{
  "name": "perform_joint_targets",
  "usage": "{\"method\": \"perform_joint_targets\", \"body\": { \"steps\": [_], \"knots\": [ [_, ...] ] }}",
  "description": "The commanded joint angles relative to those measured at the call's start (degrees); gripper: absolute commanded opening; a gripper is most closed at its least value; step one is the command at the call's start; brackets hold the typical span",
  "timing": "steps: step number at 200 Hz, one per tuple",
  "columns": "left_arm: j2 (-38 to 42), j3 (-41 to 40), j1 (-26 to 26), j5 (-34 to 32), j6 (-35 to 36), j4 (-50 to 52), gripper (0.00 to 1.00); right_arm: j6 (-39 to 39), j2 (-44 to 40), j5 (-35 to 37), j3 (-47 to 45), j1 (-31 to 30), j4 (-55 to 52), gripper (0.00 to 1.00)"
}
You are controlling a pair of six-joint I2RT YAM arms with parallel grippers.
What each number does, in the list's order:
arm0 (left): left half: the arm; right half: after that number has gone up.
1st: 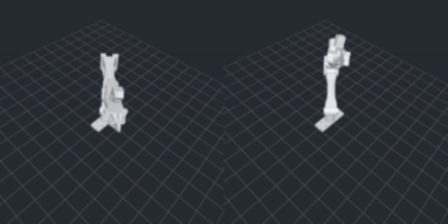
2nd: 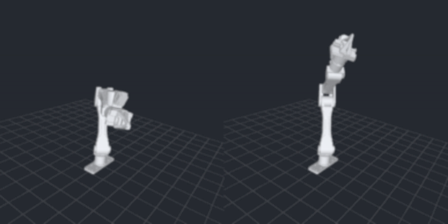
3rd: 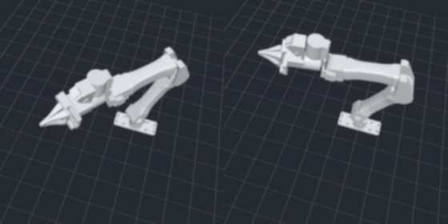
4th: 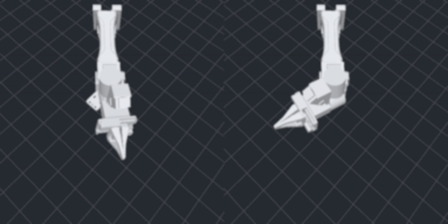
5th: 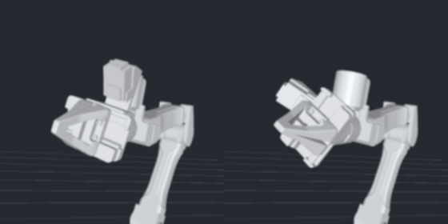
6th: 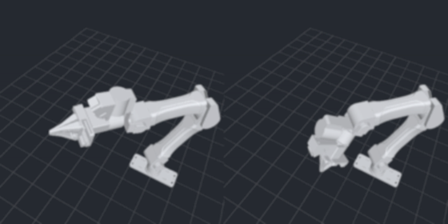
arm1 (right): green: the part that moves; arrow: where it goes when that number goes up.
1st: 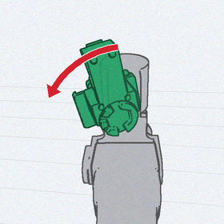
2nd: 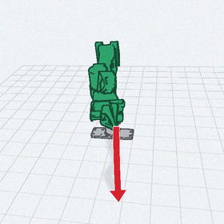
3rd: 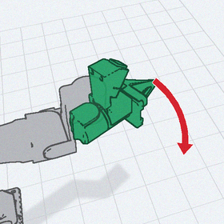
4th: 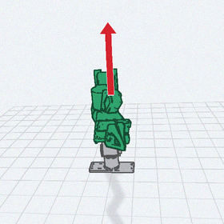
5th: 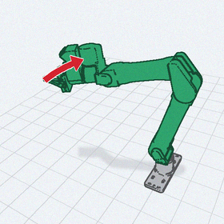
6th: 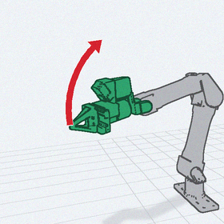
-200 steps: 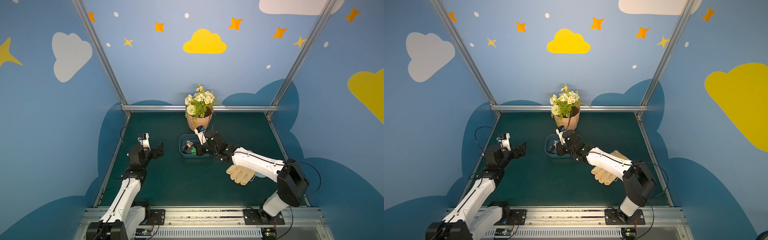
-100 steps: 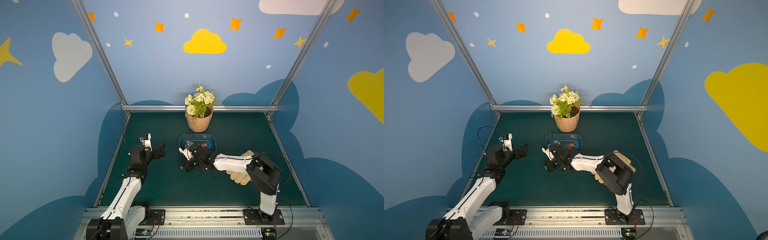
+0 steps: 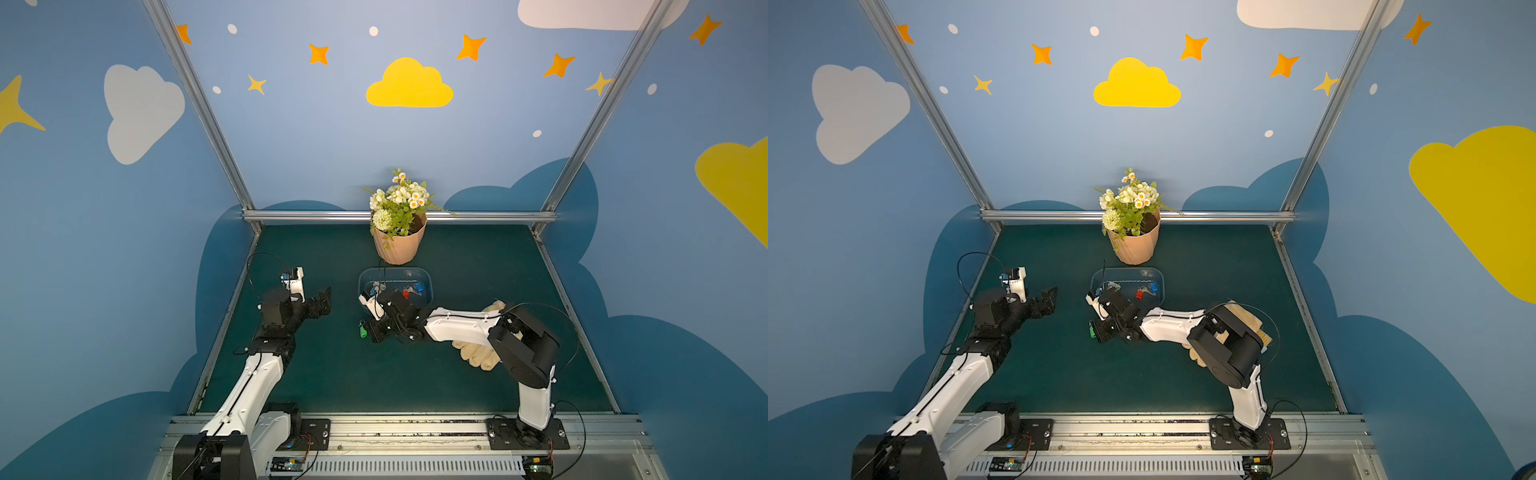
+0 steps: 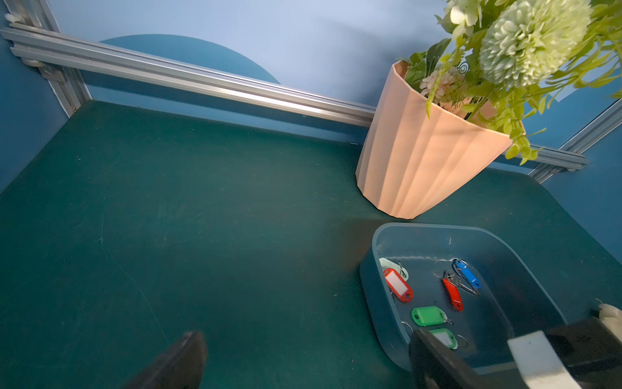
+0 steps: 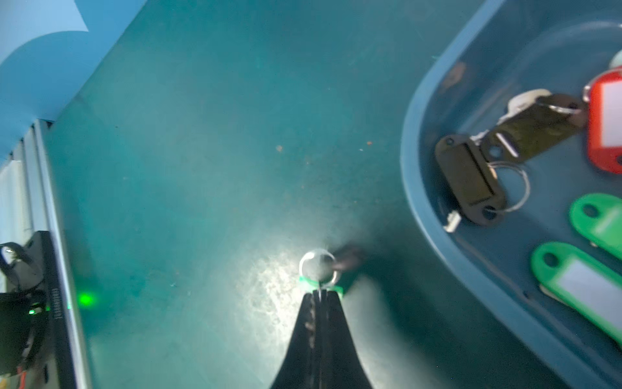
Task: Take the keys out of the storage box
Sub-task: Place the key at the center of the board.
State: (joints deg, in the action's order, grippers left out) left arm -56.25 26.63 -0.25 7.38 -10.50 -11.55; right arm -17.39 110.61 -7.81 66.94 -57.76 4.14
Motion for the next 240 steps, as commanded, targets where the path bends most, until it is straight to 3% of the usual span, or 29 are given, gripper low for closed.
{"method": "perform_joint_targets", "body": {
  "steps": [1,58,146,186,204,240],
  "knots": [
    [-0.26,1.67,0.16,0.53,0.78,0.31,1.00,1.66,-2.51,2.75,-2.69,-0.25,-2.65,0.00],
    [-0.37,1.76,0.23,0.45,0.79,0.39,1.00,2.98,-4.02,3.35,-7.24,-0.78,-1.87,0.00],
    [-0.18,1.76,0.25,0.01,0.88,0.69,1.00,1.30,0.02,5.79,-0.64,-0.89,-5.38,0.02],
    [0.09,1.72,0.25,-0.12,0.98,0.66,1.00,2.16,-0.48,6.00,0.82,-1.49,-6.73,0.18],
    [-0.04,1.76,0.25,0.09,0.98,0.71,1.00,2.84,-3.46,7.14,1.93,-1.35,-9.42,0.37],
    [-0.02,2.10,0.42,1.47,1.31,0.83,1.00,3.26,-11.33,16.69,5.99,0.18,-20.19,0.44]
  ]
}}
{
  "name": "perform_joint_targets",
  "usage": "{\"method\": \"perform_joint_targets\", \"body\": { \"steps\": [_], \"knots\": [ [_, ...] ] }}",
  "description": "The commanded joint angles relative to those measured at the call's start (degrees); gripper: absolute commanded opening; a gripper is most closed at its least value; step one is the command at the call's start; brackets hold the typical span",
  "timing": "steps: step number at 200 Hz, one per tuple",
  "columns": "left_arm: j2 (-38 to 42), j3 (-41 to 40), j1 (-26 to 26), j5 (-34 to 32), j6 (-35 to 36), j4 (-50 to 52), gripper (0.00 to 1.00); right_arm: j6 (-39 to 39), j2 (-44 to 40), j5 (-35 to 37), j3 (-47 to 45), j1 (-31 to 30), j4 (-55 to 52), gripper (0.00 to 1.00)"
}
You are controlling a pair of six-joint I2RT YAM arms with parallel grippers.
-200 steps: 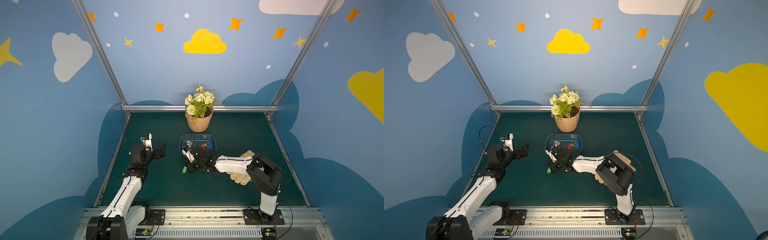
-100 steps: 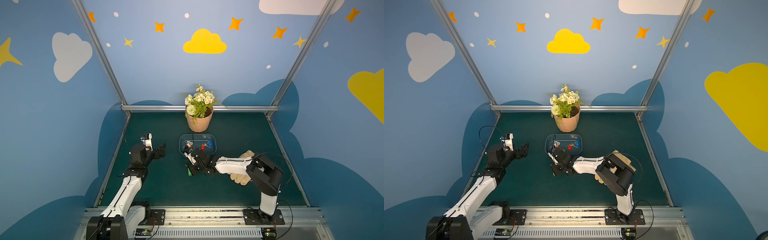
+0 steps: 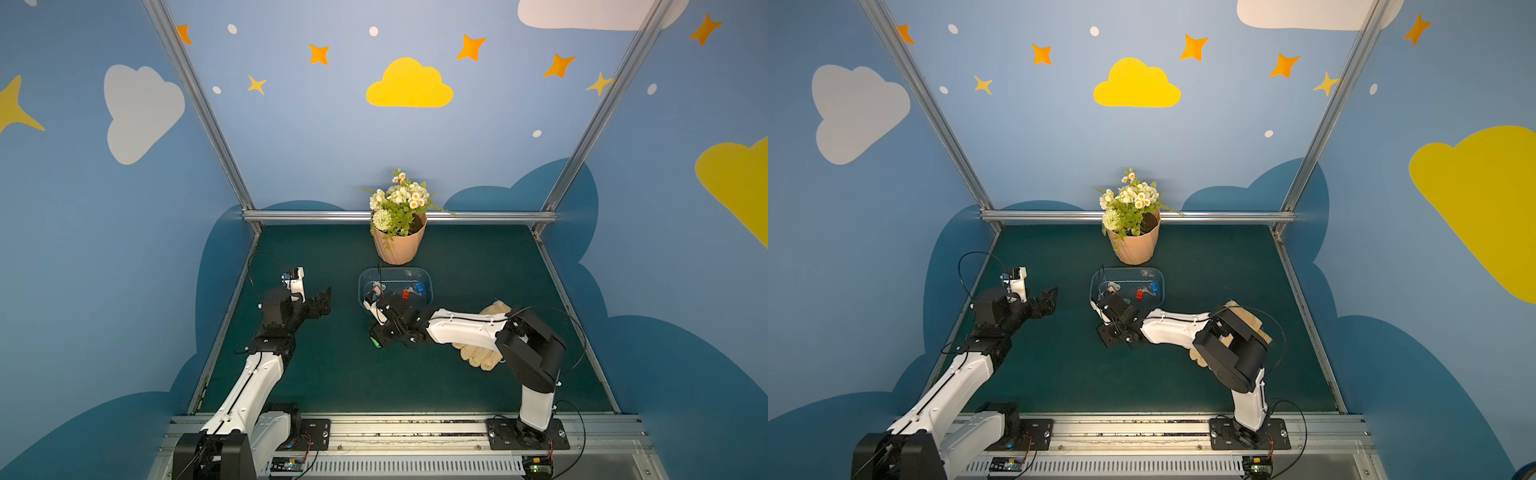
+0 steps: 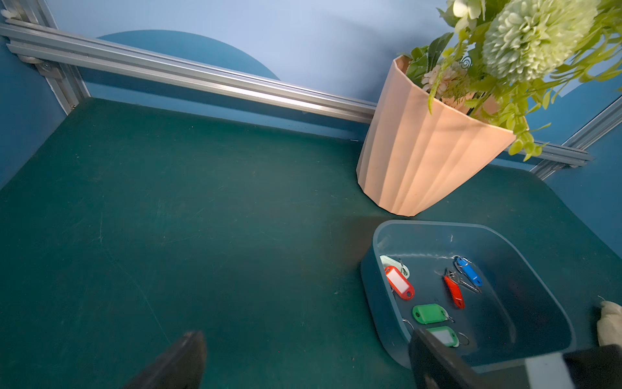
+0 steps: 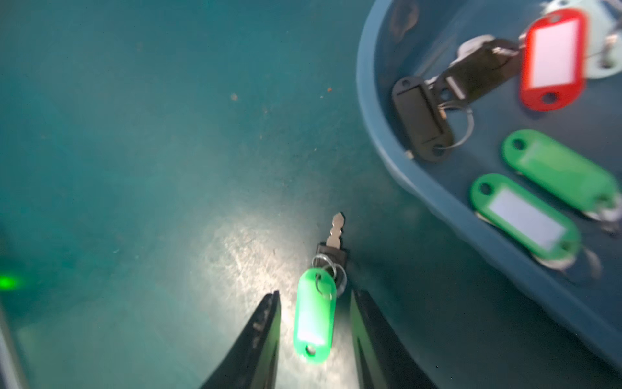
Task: Take the keys out of the storage box
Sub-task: Place the key at the center of the board, then pick up the key from the storage box.
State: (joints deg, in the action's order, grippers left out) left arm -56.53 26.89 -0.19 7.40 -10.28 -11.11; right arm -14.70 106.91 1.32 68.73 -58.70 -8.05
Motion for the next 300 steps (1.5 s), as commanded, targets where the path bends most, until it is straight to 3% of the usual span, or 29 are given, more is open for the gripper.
{"method": "perform_joint_targets", "body": {
  "steps": [1,42,71,103,141,163,182,215,234,265,300],
  "knots": [
    [0.27,1.89,0.40,1.51,1.12,0.39,1.00,0.51,-7.84,7.82,4.26,1.26,-8.23,0.44],
    [-0.96,2.81,1.27,1.65,1.92,1.01,1.00,-5.29,-12.28,9.07,4.16,10.41,-15.15,0.51],
    [-0.99,2.73,1.33,1.57,2.16,0.95,1.00,-8.74,-8.30,8.09,6.05,15.18,-18.06,0.50],
    [-1.41,3.34,2.05,2.69,2.37,0.98,1.00,-7.76,-2.88,7.47,10.63,16.34,-20.95,0.49],
    [-5.86,10.58,10.99,1.13,2.14,7.56,1.00,-6.29,-6.13,9.39,11.03,16.65,-23.94,0.49],
    [-11.94,18.46,19.52,-2.51,3.05,12.53,1.00,-6.93,-12.64,12.09,6.87,18.03,-23.48,0.53],
    [-19.92,26.35,23.35,-0.52,3.57,17.70,1.00,-7.74,-19.23,13.06,1.84,20.52,-22.91,0.55],
    [-34.11,36.20,24.75,10.16,3.70,22.88,1.00,-9.21,-29.26,13.74,-5.90,26.13,-22.28,0.59],
    [-41.98,42.26,26.04,12.96,4.87,27.13,1.00,-9.24,-34.08,12.48,-9.17,29.41,-22.22,0.60],
    [-51.64,49.55,27.50,14.54,4.97,30.25,0.98,-9.45,-40.23,12.62,-15.37,31.98,-17.80,0.60],
    [-58.54,57.27,28.33,11.12,3.85,32.60,0.81,-8.77,-44.42,12.11,-19.30,33.50,-15.50,0.61]
  ]
}}
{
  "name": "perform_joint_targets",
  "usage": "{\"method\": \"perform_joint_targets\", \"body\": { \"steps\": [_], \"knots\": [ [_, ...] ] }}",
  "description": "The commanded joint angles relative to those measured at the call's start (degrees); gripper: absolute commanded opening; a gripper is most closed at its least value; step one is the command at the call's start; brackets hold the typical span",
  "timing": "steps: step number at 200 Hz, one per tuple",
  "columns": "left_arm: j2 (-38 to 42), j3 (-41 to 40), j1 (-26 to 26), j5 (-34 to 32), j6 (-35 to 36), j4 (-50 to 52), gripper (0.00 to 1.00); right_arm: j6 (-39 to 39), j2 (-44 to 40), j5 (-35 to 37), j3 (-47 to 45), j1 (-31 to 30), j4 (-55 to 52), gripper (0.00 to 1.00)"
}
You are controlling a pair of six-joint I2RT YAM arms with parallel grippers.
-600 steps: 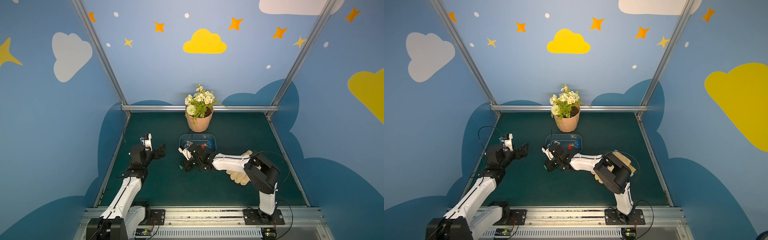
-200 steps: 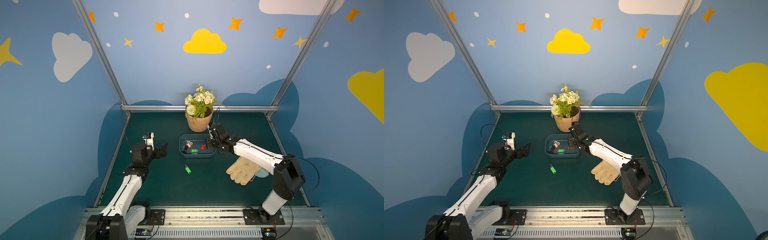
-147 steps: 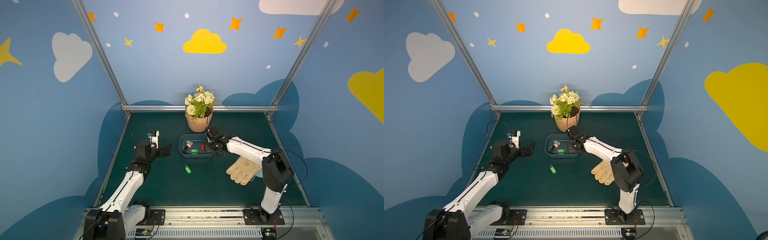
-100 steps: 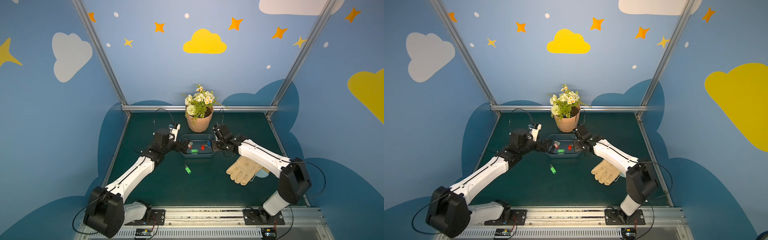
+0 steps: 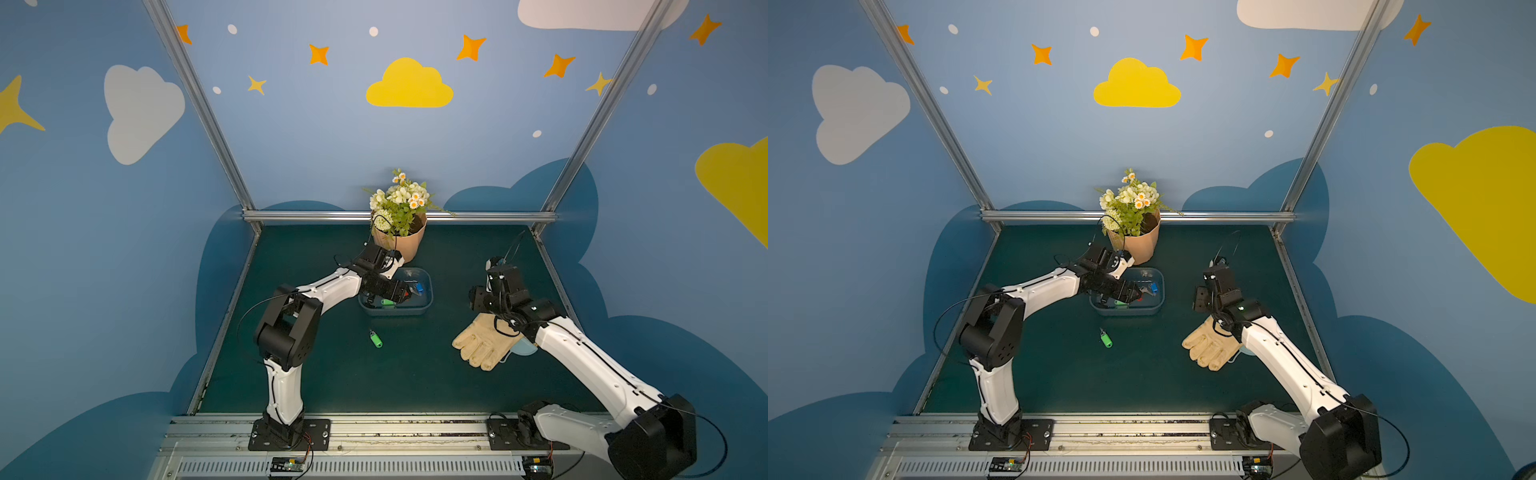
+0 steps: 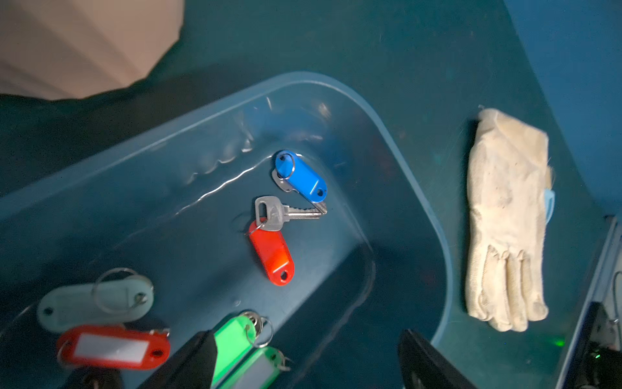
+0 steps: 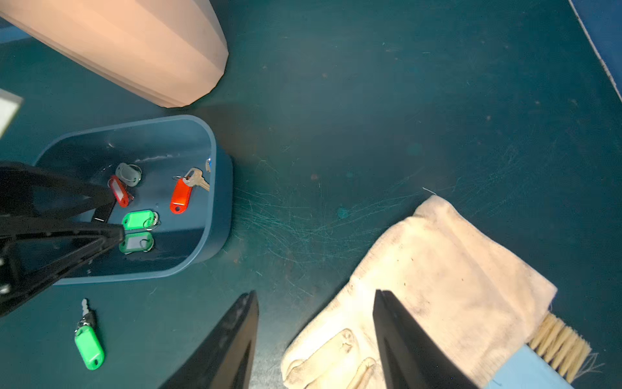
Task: Take the keys out of the storage box
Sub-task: Pick up the key from the storage box.
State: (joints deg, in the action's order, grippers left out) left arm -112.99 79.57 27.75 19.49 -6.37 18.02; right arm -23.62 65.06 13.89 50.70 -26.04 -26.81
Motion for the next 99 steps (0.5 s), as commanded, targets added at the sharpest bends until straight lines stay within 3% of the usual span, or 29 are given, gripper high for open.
{"method": "perform_joint_targets", "body": {
  "steps": [1,55,99],
  "knots": [
    [-2.25,4.66,0.43,-1.13,-0.10,3.49,0.81,0.19,-2.65,-0.45,-1.33,0.88,3.25,0.61],
    [-9.07,12.75,3.14,-15.17,0.04,6.55,0.69,1.70,-6.17,-2.47,-4.22,3.14,4.44,0.61],
    [-12.98,15.74,4.06,-18.90,-0.15,7.53,0.61,1.67,-6.43,-4.90,-5.41,4.50,5.61,0.61]
  ]
}}
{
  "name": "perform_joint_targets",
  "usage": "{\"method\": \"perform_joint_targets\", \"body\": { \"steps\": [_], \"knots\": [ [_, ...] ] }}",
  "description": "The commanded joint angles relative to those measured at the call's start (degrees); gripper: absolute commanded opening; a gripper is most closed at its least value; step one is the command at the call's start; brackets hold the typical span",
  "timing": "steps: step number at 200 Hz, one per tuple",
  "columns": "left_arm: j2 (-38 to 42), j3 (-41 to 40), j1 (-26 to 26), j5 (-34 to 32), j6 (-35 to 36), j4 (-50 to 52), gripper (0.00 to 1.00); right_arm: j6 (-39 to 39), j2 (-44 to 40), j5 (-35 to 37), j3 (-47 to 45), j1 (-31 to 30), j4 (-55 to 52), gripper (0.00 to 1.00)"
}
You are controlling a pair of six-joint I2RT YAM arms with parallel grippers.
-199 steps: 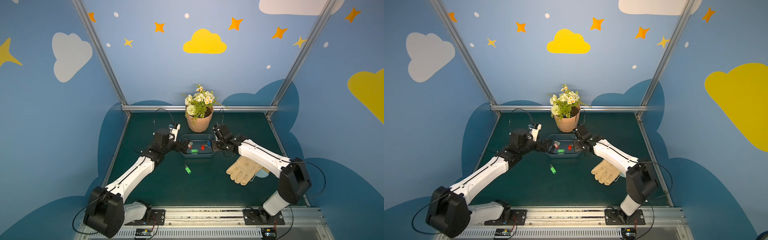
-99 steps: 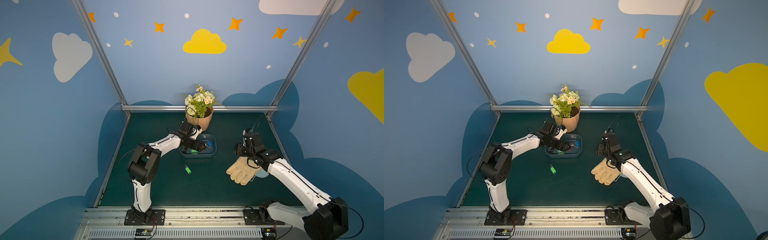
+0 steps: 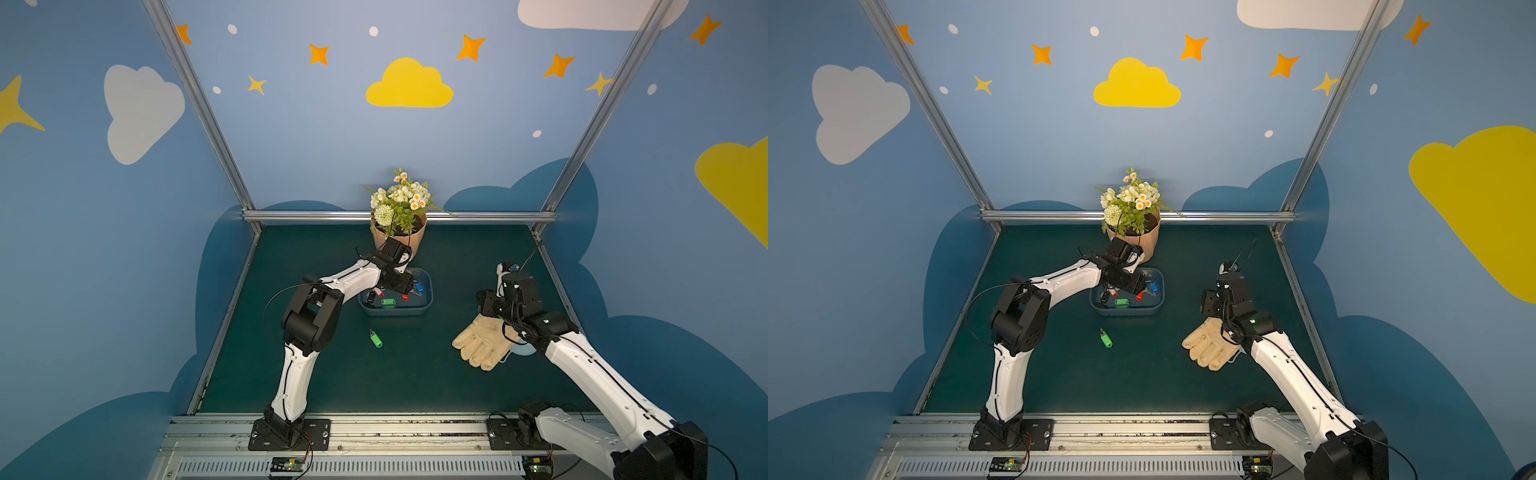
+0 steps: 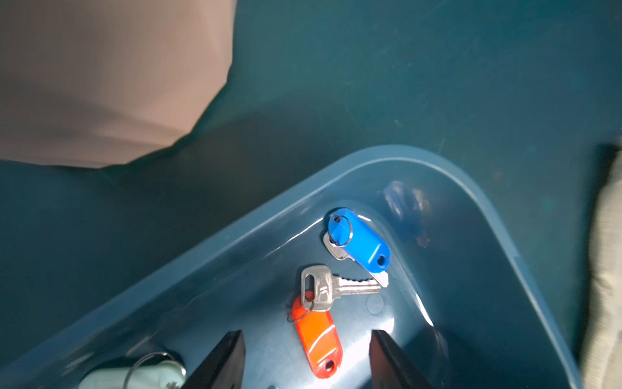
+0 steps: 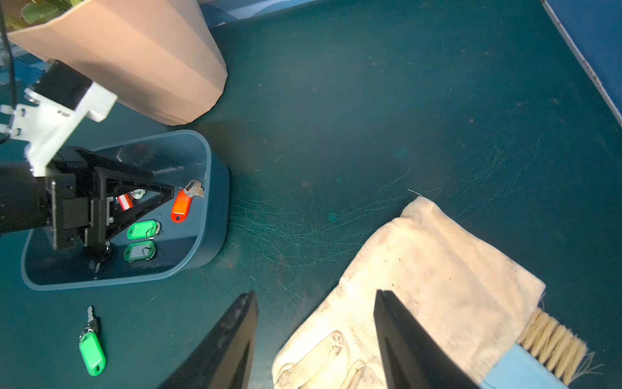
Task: Take the keys out of the storage box
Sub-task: Pick up the key from the storage box.
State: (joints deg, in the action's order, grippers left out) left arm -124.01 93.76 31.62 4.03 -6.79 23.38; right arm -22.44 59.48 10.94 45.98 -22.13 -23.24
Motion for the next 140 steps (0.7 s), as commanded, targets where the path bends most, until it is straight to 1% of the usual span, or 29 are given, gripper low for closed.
{"method": "perform_joint_targets", "body": {
  "steps": [1,34,47,84,95,99,106,108,140],
  "knots": [
    [-2.04,1.62,0.20,-3.48,0.27,2.19,0.61,0.52,-0.86,-1.96,-0.70,0.63,2.06,0.61],
    [-4.03,2.77,0.34,-3.61,0.10,2.08,0.57,0.38,-0.80,-2.68,-0.98,1.11,2.39,0.61],
    [-4.62,3.10,0.36,-4.15,0.13,2.24,0.52,0.33,-0.90,-2.83,-1.06,1.21,2.35,0.61],
    [-4.37,3.10,0.53,-5.60,0.10,1.68,0.30,0.33,-1.47,-3.12,-1.31,1.47,2.63,0.61],
    [-3.91,3.10,0.70,-5.78,0.25,1.66,0.22,0.27,-1.56,-3.25,-1.47,1.54,2.76,0.61],
    [-3.67,3.10,0.81,-5.98,0.36,1.63,0.17,0.23,-1.56,-3.29,-1.50,1.55,2.84,0.61],
    [-3.32,3.02,0.93,-6.41,0.52,1.49,0.05,0.21,-1.56,-3.38,-1.42,1.64,2.81,0.61],
    [-3.21,3.08,0.93,-6.58,0.47,1.50,0.03,0.18,-1.56,-3.38,-1.48,1.65,2.84,0.61],
    [-1.93,3.10,1.24,-6.77,0.77,1.87,0.03,0.05,-1.65,-3.56,-1.75,1.80,3.01,0.61]
  ]
}}
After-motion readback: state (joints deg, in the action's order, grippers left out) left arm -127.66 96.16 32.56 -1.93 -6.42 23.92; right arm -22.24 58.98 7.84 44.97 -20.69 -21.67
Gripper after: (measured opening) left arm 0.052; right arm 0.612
